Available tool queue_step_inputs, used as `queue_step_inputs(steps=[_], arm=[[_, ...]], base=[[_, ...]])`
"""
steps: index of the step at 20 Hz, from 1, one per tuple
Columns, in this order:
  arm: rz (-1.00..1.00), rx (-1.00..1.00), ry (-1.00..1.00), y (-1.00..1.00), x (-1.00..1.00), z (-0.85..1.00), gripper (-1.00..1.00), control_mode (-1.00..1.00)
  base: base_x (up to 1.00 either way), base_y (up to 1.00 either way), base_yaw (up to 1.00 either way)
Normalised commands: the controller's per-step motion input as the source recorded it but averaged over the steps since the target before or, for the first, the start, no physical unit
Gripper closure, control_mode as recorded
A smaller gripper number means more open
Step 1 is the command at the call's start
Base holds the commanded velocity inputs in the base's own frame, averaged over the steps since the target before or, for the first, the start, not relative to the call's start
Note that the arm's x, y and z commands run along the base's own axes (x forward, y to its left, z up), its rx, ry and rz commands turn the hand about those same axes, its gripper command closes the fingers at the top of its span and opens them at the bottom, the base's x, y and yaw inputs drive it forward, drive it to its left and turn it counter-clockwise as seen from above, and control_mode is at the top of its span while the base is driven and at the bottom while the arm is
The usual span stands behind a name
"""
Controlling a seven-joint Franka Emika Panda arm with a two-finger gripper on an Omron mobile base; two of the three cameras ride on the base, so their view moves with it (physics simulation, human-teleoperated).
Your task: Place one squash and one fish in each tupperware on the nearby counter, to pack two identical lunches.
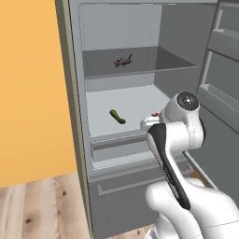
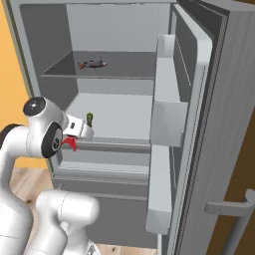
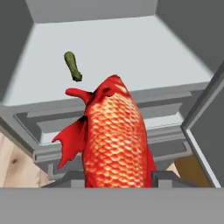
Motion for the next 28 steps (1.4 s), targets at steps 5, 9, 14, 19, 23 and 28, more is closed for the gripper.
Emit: queue_step_inputs(steps=[5,9,14,19,23,28], arm=[[0.00,0.00,0.00,0.00,-0.29,0.14,1.00,1.00],[0.00,0.00,0.00,0.00,0.00,0.00,1.00,1.00],[0.00,0.00,0.00,0.00,0.00,0.00,1.00,1.00],[0.00,0.00,0.00,0.00,0.00,0.00,1.00,1.00],[0.00,0.00,0.00,0.00,0.00,0.00,1.00,1.00],[0.00,0.00,0.00,0.00,0.00,0.00,1.00,1.00]], base=[[-0.42,0.00,0.00],[-0.78,0.00,0.08],[-0.86,0.01,0.24],[-0.73,0.17,0.46],[-0.67,0.60,0.55],[-0.44,0.84,0.61]])
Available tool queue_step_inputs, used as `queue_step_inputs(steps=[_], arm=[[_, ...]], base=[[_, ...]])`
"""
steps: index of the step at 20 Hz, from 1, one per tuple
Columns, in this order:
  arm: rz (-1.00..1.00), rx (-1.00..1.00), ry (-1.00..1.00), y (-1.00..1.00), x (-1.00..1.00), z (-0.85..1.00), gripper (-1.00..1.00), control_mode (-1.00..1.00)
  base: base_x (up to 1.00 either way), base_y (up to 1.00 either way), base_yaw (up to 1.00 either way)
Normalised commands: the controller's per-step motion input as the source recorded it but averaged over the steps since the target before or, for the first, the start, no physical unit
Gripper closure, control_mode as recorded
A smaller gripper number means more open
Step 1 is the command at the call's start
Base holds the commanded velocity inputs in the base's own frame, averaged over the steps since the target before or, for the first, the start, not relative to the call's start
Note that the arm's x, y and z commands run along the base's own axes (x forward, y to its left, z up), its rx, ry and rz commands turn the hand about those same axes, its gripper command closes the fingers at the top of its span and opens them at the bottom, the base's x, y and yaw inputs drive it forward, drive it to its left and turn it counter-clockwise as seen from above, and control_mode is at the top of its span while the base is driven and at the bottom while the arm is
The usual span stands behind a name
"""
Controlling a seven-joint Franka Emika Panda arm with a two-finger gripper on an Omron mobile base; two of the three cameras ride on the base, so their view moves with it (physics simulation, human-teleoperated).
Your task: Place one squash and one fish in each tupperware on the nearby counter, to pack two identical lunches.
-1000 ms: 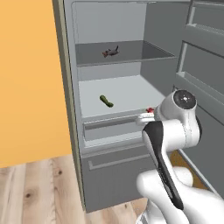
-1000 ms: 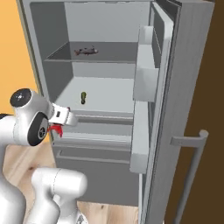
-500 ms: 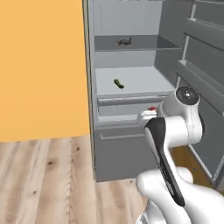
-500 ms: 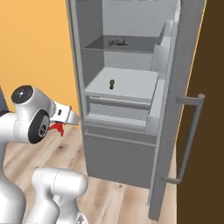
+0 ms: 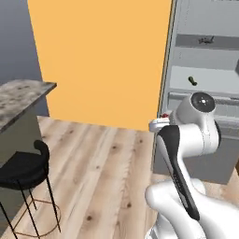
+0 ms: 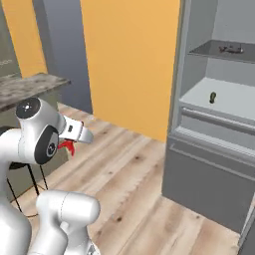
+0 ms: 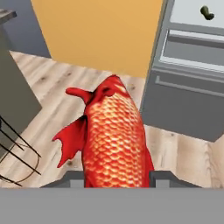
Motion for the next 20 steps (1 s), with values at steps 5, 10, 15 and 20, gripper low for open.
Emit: queue_step_inputs(steps=[5,10,15,20], arm=[[0.00,0.00,0.00,0.00,0.00,0.00,1.00,1.00],[0.00,0.00,0.00,0.00,0.00,0.00,1.00,1.00],[0.00,0.00,0.00,0.00,0.00,0.00,1.00,1.00],[0.00,0.00,0.00,0.00,0.00,0.00,1.00,1.00]], base=[[-0.21,0.93,0.61],[-0.01,1.00,0.57],[-0.02,1.00,0.54],[-0.44,1.00,0.56]])
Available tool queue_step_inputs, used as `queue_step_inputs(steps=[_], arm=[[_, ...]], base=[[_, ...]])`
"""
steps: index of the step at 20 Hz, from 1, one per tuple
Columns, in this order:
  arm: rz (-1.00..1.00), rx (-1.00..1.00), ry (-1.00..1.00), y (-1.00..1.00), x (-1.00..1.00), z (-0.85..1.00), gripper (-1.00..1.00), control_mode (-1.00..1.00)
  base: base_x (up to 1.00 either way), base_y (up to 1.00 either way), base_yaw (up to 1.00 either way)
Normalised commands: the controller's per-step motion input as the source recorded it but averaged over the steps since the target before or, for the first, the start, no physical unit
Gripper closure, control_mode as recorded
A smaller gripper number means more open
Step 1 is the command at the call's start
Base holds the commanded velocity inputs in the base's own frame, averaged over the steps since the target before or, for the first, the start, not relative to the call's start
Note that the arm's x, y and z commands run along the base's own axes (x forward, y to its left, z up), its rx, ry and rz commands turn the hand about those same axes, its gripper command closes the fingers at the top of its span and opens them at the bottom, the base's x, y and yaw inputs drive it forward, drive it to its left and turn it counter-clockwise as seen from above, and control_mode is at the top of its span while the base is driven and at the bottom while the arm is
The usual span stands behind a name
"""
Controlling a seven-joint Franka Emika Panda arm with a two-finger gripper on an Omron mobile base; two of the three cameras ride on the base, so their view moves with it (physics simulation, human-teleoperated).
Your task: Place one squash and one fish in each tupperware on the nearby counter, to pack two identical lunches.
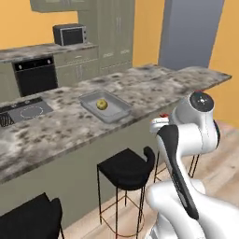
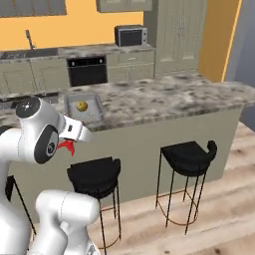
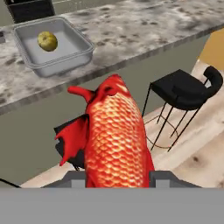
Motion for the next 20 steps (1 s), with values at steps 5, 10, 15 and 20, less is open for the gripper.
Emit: queue_step_inputs(steps=[5,10,15,20], arm=[[0.00,0.00,0.00,0.00,0.00,0.00,1.00,1.00],[0.00,0.00,0.00,0.00,0.00,0.00,1.00,1.00],[0.00,0.00,0.00,0.00,0.00,0.00,1.00,1.00],[0.00,0.00,0.00,0.00,0.00,0.00,1.00,1.00]], base=[[-0.32,1.00,0.52],[0.00,1.00,0.42],[0.03,1.00,0.36],[0.46,1.00,0.29]])
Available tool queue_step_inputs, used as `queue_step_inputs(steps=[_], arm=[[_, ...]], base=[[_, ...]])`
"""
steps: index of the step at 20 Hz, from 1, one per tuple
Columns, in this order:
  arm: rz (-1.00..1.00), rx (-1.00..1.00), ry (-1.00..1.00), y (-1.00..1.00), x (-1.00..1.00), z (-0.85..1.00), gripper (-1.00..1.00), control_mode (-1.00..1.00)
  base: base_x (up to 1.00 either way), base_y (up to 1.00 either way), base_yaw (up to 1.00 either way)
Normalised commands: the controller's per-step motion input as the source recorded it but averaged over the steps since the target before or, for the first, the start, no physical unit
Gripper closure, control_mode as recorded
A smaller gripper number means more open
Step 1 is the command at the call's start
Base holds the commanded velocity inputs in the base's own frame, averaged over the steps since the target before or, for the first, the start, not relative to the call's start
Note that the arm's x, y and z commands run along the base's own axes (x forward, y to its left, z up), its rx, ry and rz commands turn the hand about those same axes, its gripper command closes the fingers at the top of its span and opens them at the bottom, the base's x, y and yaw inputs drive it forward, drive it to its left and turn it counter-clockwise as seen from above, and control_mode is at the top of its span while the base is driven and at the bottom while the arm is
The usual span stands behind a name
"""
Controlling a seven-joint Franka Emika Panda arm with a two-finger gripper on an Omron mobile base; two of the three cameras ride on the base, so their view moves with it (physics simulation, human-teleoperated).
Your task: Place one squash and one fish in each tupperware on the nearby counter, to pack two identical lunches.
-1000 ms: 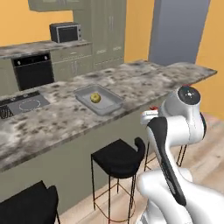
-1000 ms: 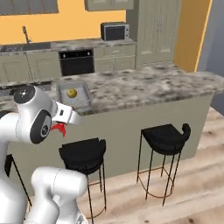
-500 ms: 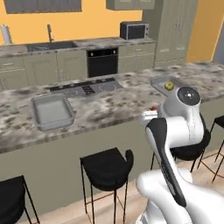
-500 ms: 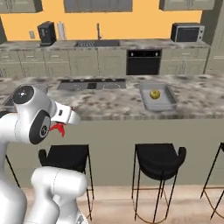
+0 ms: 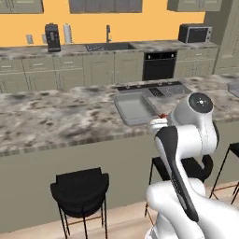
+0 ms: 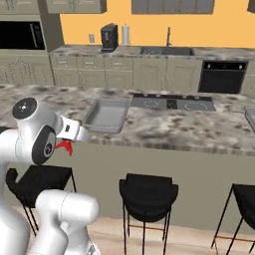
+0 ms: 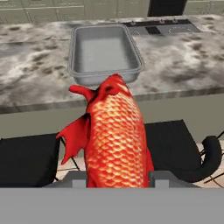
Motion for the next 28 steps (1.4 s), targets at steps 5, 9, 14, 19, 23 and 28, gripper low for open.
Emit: queue_step_inputs(steps=[5,9,14,19,23,28], arm=[[0.00,0.00,0.00,0.00,0.00,0.00,1.00,1.00],[0.00,0.00,0.00,0.00,0.00,0.00,1.00,1.00],[0.00,0.00,0.00,0.00,0.00,0.00,1.00,1.00],[-0.04,0.00,0.02,-0.06,0.40,0.00,1.00,-1.00],[-0.10,0.00,0.02,-0.45,1.00,0.00,1.00,-1.00],[-0.04,0.00,0.09,-0.31,1.00,0.00,1.00,-1.00]], base=[[0.81,0.42,0.11],[0.80,-0.26,0.00],[1.00,-0.17,0.00],[0.60,0.00,-0.02],[0.00,0.00,0.00],[0.00,0.00,0.00]])
